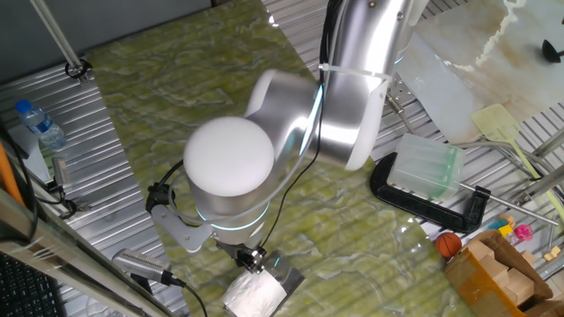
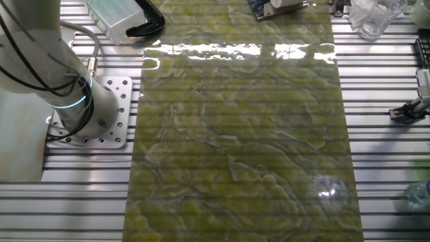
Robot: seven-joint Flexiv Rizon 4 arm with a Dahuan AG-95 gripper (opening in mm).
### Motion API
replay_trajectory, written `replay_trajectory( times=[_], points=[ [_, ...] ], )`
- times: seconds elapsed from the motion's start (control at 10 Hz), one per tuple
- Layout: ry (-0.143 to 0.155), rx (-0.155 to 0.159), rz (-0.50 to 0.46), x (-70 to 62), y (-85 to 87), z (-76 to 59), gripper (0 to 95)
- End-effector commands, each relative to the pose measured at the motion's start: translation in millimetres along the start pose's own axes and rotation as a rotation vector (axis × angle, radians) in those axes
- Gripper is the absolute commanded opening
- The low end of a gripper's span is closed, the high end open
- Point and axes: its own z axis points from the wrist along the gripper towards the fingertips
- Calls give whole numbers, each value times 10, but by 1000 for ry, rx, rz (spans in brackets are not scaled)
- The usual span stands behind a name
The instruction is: Take the roll of paper down from the shelf
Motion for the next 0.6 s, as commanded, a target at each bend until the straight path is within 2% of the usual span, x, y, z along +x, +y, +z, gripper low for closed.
replay_trajectory(
  times=[0.1, 0.5, 0.6],
  points=[
    [21, -17, 200, -8, 2, 1, 760],
    [19, -23, 221, -9, 0, 17, 760],
    [15, -40, 237, -9, 0, 18, 760]
  ],
)
